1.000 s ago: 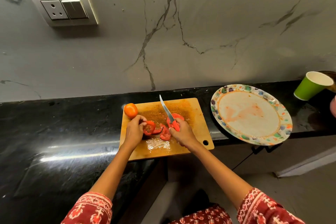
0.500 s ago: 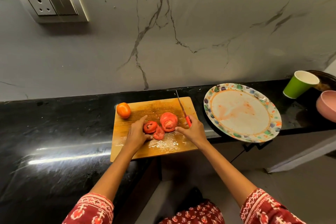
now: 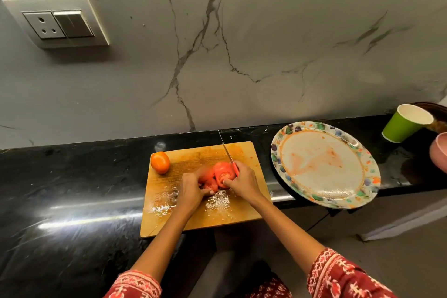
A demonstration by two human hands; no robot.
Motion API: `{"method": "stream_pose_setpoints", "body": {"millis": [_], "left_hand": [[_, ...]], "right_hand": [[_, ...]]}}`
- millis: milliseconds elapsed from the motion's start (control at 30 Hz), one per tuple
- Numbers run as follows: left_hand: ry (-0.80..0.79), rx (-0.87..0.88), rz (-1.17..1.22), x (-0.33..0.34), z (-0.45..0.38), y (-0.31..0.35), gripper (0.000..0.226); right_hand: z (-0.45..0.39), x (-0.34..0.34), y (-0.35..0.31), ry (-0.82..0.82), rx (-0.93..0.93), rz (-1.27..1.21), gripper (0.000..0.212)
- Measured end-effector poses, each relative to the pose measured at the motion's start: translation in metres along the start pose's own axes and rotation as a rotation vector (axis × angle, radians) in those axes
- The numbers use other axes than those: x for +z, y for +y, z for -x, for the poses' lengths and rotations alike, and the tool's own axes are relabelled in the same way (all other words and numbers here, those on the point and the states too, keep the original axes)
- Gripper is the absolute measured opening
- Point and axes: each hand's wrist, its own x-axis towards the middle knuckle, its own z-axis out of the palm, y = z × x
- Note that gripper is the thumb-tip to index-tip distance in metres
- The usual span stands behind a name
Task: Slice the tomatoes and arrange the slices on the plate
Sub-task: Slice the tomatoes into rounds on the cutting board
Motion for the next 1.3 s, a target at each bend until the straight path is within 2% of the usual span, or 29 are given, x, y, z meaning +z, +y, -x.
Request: {"method": "stream_pose_setpoints", "body": {"millis": [233,400,533,667,767,867,967,1033,1133,1300], "left_hand": [[-0.074,0.029,-0.018,0.005,-0.035,0.027,0.074],[-0.108,0.097,-0.004,0.010,-0.057,0.042,0.070],[-0.170,0.063,0.025,0.002,-0.064,0.041,0.078],[-0.071,0.062,0.071,-0.017,-0.057,0.018,0.065],[0.010,0.043,0.037,-0.029,-0.046,-0.003,0.058],[0.017,0.061,0.031,-0.031,-0.033,-0.013,0.052],[0.021,0.098,0.019,-0.030,-0.017,-0.018,0.047],[0.026,0.112,0.025,-0.029,-0.009,-0.021,0.043],[0.029,0.127,0.026,-0.033,0.004,-0.029,0.038],[0.075,0.083,0.073,-0.047,0.020,-0.046,0.030]], "right_hand": [[-0.024,-0.020,0.006,0.012,0.015,-0.095,0.035],[-0.040,-0.033,0.014,0.030,0.065,-0.074,0.039],[-0.053,-0.040,0.018,0.011,0.059,-0.074,0.055],[-0.055,-0.045,0.021,-0.052,0.018,-0.066,0.057],[-0.048,-0.043,0.023,0.042,-0.022,-0.075,0.045],[-0.041,-0.041,0.018,0.181,-0.053,-0.028,0.035],[-0.026,-0.036,0.006,0.238,-0.086,-0.030,0.029],[-0.014,-0.030,-0.003,0.171,-0.119,-0.075,0.027],[0.004,-0.011,-0.014,-0.026,-0.148,-0.052,0.018],[0.014,0.010,-0.028,-0.165,-0.095,0.056,0.007]]}}
